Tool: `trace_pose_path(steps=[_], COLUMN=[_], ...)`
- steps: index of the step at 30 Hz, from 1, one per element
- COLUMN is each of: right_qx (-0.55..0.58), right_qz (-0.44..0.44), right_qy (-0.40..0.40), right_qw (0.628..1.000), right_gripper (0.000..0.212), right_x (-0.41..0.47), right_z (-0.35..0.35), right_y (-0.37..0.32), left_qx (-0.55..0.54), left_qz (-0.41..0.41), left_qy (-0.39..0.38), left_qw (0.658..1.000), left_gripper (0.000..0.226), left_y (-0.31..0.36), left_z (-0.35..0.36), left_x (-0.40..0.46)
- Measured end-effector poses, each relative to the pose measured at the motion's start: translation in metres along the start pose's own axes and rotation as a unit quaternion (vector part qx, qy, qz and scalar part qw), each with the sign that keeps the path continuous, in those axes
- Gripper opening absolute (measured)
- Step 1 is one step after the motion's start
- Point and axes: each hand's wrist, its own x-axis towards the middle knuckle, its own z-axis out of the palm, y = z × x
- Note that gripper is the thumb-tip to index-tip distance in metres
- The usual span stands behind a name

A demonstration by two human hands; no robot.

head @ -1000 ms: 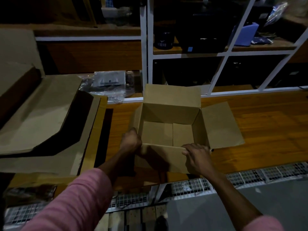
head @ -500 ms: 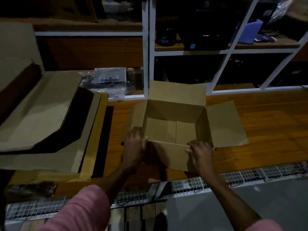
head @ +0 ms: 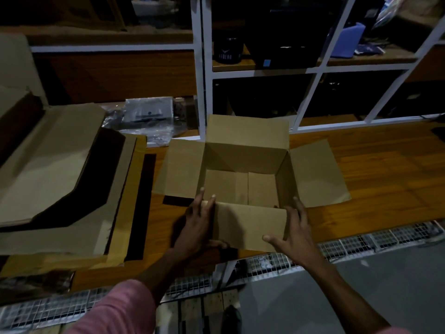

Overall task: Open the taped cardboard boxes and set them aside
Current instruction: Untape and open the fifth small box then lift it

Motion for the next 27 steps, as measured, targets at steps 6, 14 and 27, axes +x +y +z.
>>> trace_pose_path(steps=[6,14,27], right_qx=[0.018,0.044,-0.055], right_qz=[-0.063,-0.100,-0.199], right_qy=[0.010,0.111,0.236], right_qw=[0.998,0.988,0.950], right_gripper=[0.106,0.095,0.132], right_x=[0.023,0.010,-0.094], right_z=[0.002,-0.027,-0.108], right_y=[0.006,-0.035,-0.181], left_qx=[0.080,0.156,0.159], left_qz=[0.039,0.033,0.123], left_qy=[0.016,0.095,0.229], left_qw=[0.996,0.983,0.952], left_gripper=[0.140,0.136,0.127], left_y=[0.003,0.023,0.064], left_z=[0.002,-0.030,-0.194], left_x=[0.005,-0.005,-0.075])
